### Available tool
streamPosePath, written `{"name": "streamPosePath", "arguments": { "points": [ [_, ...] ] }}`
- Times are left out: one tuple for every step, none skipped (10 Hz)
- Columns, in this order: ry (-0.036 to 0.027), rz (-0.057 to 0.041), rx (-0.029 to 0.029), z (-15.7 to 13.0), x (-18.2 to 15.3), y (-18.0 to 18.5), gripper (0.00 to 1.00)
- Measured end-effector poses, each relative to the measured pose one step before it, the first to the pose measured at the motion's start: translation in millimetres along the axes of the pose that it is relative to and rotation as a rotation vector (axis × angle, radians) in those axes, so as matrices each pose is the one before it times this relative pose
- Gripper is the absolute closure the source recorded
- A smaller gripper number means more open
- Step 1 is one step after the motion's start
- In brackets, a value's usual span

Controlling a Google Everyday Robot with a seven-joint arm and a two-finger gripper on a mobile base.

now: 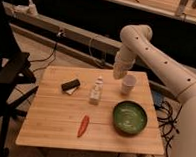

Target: Move the arm in a circular motion

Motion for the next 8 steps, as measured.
{"name": "streamPosePath", "arguments": {
  "points": [
    [-0.01464, -0.0175, -0.0034, 5.42, 1.75, 2.87, 1.0],
    [-0.01844, -0.01848, -0.00646, 8.08, -3.31, 3.9, 1.0],
    [-0.02303, -0.01688, -0.00924, 10.14, -8.73, 4.17, 1.0],
    [-0.02682, -0.01332, -0.0079, 11.18, -10.77, 5.79, 1.0],
    [-0.03235, -0.00931, -0.01151, 14.32, -16.9, 5.78, 1.0],
    [-0.03515, -0.00599, -0.01489, 16.02, -24.68, 6.48, 1.0],
    [-0.02062, -0.0004, -0.00677, 10.71, -16.37, 5.76, 1.0],
    [-0.02462, 0.01252, -0.01593, 13.59, -23.31, 17.71, 1.0]
  ]
}}
